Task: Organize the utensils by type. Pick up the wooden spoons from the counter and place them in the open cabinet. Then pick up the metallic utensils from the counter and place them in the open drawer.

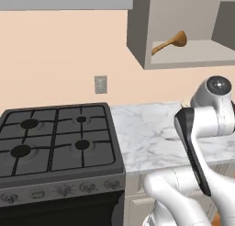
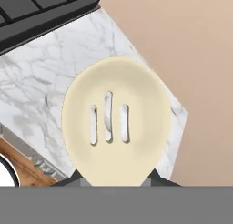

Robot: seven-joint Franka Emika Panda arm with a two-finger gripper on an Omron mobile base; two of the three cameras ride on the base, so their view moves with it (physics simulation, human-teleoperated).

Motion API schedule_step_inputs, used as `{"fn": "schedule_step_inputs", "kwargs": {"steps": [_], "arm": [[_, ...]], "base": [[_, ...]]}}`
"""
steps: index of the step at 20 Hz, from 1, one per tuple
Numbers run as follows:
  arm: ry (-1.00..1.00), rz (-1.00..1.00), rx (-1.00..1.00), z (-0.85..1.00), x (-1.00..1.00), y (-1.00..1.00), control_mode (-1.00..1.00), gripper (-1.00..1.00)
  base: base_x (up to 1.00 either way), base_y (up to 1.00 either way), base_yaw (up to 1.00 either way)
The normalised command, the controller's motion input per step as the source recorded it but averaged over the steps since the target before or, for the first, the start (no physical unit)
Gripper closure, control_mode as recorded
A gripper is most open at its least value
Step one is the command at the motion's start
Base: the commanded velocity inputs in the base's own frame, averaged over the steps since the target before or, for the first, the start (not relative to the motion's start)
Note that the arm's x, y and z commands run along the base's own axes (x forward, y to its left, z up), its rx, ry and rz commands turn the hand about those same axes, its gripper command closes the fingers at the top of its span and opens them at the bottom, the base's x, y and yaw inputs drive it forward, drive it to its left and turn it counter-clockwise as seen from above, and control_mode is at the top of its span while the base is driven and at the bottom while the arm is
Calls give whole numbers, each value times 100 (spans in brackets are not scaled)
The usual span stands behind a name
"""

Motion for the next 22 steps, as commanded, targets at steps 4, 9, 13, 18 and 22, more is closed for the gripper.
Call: {"fn": "schedule_step_inputs", "kwargs": {"steps": [4,9,13,18,22], "arm": [[12,-10,-5,7,1,-44,-100,100],[1,-2,-11,19,6,-35,-100,100],[0,0,-15,31,22,-24,-100,100],[1,0,-12,56,21,-23,-100,100],[-1,8,-1,86,2,-28,-100,100]], "base": [[0,0,0],[0,0,0],[0,0,0],[0,0,0],[0,0,0]]}}
